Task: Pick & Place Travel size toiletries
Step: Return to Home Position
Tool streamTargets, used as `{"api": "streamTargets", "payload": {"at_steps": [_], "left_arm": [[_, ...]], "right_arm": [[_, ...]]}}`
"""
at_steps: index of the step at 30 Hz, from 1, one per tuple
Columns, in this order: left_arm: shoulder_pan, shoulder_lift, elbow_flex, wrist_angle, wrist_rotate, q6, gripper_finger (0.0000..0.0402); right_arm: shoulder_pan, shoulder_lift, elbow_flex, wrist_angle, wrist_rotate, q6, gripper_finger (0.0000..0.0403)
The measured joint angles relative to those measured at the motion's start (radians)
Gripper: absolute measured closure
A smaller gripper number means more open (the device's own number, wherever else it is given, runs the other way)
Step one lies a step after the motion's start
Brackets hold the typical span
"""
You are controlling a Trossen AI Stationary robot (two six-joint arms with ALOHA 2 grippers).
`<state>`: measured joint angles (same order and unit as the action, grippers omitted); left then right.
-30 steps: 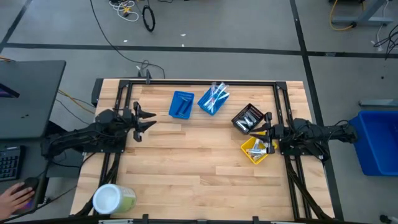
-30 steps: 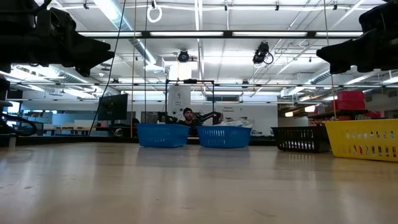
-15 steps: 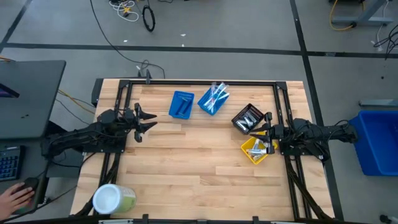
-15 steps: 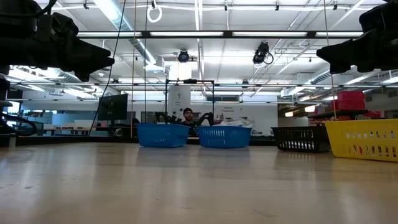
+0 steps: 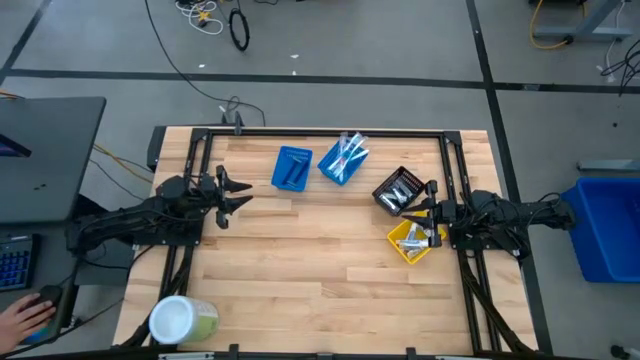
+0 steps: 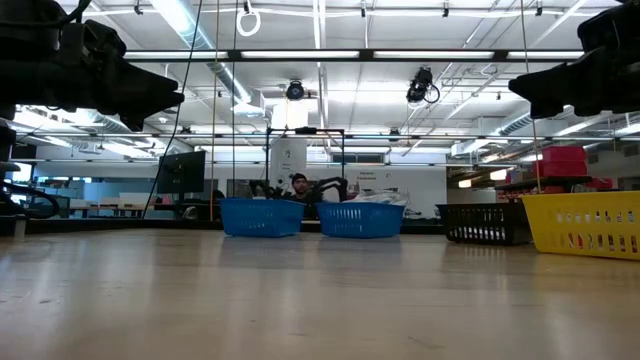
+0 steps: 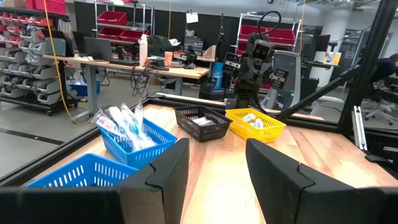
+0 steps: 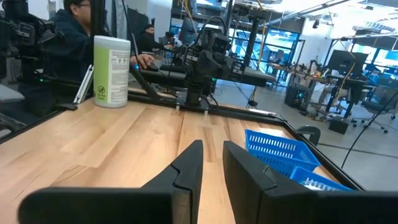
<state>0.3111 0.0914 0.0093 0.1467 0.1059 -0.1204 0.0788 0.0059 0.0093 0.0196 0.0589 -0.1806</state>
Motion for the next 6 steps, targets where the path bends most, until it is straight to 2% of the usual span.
{"api": "streamTargets", "payload": {"at_steps": [6], "left_arm": [[0.000, 0.000, 0.000, 0.000, 0.000, 0.000, 0.0233]], "right_arm": [[0.000, 0.000, 0.000, 0.000, 0.000, 0.000, 0.0329]]}}
